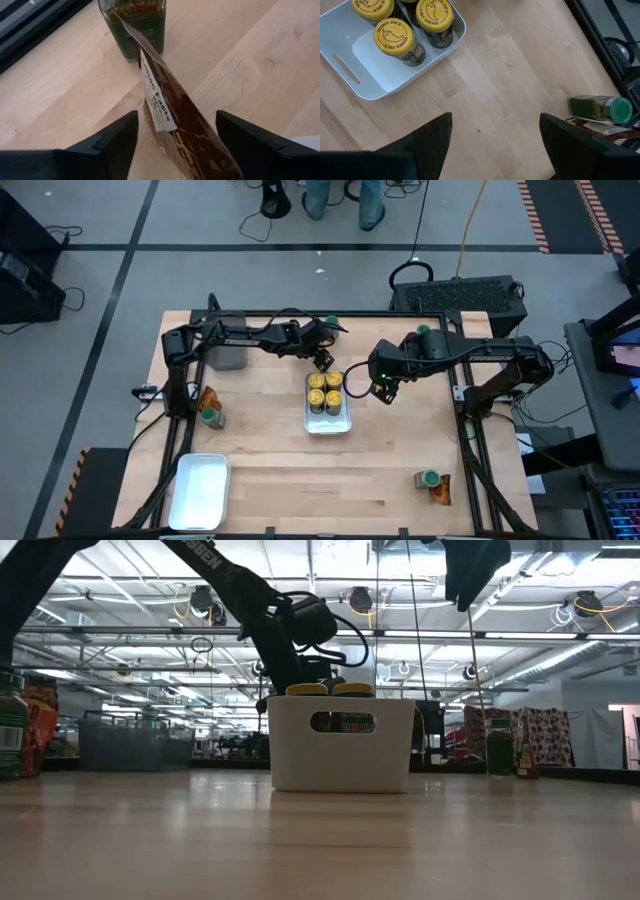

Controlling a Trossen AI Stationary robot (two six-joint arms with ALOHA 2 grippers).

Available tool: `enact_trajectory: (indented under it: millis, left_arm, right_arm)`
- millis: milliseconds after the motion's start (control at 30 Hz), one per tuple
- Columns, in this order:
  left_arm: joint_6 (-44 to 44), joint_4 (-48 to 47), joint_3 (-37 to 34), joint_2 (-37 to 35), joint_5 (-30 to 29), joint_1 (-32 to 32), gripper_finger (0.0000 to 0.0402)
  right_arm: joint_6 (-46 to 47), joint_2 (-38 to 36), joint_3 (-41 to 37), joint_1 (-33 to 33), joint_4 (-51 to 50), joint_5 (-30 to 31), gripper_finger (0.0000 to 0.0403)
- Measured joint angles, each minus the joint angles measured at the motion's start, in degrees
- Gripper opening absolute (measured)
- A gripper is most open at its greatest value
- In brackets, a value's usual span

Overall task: Sort spices by type
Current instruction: Put the top center brown spice pouch into the black transparent bin

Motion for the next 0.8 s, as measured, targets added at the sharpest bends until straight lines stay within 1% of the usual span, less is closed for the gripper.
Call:
enact_trajectory:
  millis: [67, 133, 233, 333, 367, 400, 567, 633, 700, 800]
  left_arm:
    - [1.0, 0.2, 0.0, -0.1, 0.4, 0.0, 0.0232]
    - [1.4, 0.1, 0.0, -0.1, 1.2, 0.0, 0.0193]
    - [2.5, 0.1, 0.0, -0.1, 3.2, 0.0, 0.0122]
    - [3.8, 0.1, 0.0, -0.1, 4.6, 0.0, 0.0039]
    - [4.1, 0.0, 0.0, -0.1, 5.1, -0.2, 0.0022]
    - [4.1, 0.0, 0.0, -0.1, 5.4, -0.3, 0.0014]
    - [4.4, -1.7, 0.0, -0.8, 5.6, -0.4, 0.0007]
    - [5.5, -3.3, -0.1, -2.4, 5.5, -0.4, 0.0005]
    - [6.2, -3.6, -0.1, -4.7, 4.2, -0.4, 0.0004]
    - [7.5, -4.8, -0.1, -9.3, 2.9, -0.4, 0.0004]
  right_arm:
    - [-0.4, 0.0, 0.0, 0.0, 0.0, 0.0, 0.0281]
    - [-0.6, 0.0, 0.0, 0.0, 0.0, 0.0, 0.0281]
    - [-0.8, 0.0, 0.0, 0.0, 0.0, 0.0, 0.0281]
    - [-0.8, 0.0, 0.0, 0.0, 0.0, 0.1, 0.0281]
    - [-0.8, 0.0, 0.0, 0.0, 0.0, 0.1, 0.0281]
    - [-0.8, 0.0, 0.0, 0.0, 0.0, 0.1, 0.0281]
    - [-0.5, 0.0, 0.0, 0.0, 0.0, 1.3, 0.0281]
    - [-0.4, 0.0, 0.0, 0.0, 0.0, 1.5, 0.0281]
    - [-0.6, 0.0, 0.0, 0.0, 0.1, 1.6, 0.0281]
    - [-1.1, 0.0, 0.0, 0.0, 0.2, 1.9, 0.0281]
